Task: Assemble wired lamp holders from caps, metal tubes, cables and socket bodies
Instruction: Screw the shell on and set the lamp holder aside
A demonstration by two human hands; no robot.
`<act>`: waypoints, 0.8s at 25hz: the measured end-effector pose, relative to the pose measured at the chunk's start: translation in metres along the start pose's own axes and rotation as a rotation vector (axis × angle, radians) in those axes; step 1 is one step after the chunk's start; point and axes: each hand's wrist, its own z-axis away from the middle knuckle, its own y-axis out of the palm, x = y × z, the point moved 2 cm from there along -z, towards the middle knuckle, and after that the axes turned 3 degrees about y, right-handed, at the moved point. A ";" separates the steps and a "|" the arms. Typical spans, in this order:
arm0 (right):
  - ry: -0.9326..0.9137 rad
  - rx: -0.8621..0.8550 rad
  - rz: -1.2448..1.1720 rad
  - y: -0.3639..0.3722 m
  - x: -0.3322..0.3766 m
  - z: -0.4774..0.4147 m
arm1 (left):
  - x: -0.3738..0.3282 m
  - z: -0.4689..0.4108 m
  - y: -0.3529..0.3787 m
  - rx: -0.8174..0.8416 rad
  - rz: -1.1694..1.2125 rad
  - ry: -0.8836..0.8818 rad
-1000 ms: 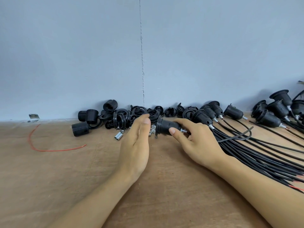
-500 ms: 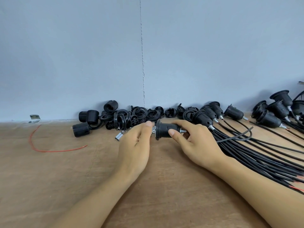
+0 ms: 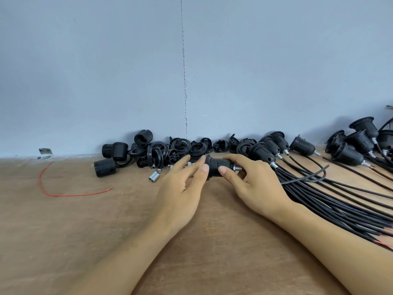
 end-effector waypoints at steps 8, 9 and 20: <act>0.023 -0.011 0.013 0.001 -0.001 0.000 | -0.001 0.002 -0.001 -0.078 -0.016 0.036; 0.020 -0.011 0.011 0.000 -0.001 0.000 | -0.002 0.002 0.000 -0.021 0.005 0.028; 0.095 -0.163 0.091 -0.009 0.000 -0.004 | 0.006 0.002 0.005 0.001 -0.108 0.092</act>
